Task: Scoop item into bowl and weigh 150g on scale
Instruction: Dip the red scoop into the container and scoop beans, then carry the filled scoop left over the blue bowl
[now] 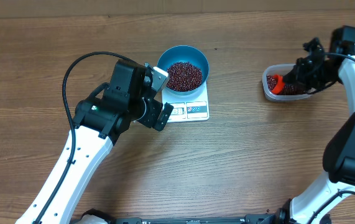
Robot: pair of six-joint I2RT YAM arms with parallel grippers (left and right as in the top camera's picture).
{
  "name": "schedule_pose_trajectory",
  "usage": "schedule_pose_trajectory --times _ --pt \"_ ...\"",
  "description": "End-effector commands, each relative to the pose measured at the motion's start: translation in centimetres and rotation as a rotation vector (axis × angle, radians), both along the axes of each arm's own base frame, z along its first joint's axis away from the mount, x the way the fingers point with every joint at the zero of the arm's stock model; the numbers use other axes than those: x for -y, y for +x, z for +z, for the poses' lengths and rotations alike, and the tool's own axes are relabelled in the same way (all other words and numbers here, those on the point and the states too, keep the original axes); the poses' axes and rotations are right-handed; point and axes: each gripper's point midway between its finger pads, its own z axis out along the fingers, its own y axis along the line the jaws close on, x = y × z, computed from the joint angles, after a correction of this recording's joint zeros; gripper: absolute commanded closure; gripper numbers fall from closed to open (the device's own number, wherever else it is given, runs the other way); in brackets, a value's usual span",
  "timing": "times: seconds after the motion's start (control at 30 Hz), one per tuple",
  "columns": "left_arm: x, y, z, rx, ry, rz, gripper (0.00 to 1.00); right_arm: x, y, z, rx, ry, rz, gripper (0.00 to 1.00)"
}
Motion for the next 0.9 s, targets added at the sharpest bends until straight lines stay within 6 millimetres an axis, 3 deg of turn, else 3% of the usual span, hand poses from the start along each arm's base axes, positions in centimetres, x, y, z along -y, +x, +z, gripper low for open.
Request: schedule_pose_trajectory --times 0.0,0.47,0.87 --pt "0.5 -0.1 -0.1 -0.002 -0.001 -0.030 0.00 -0.2 0.2 0.7 0.044 0.136 0.004 0.96" --pt "0.5 -0.1 -0.1 -0.002 -0.002 -0.030 0.01 3.7 -0.8 2.3 0.088 0.281 -0.114 0.96" --pt "0.5 -0.1 -0.1 -0.002 -0.002 -0.030 0.00 4.1 -1.5 5.2 0.218 0.454 -0.078 0.96"
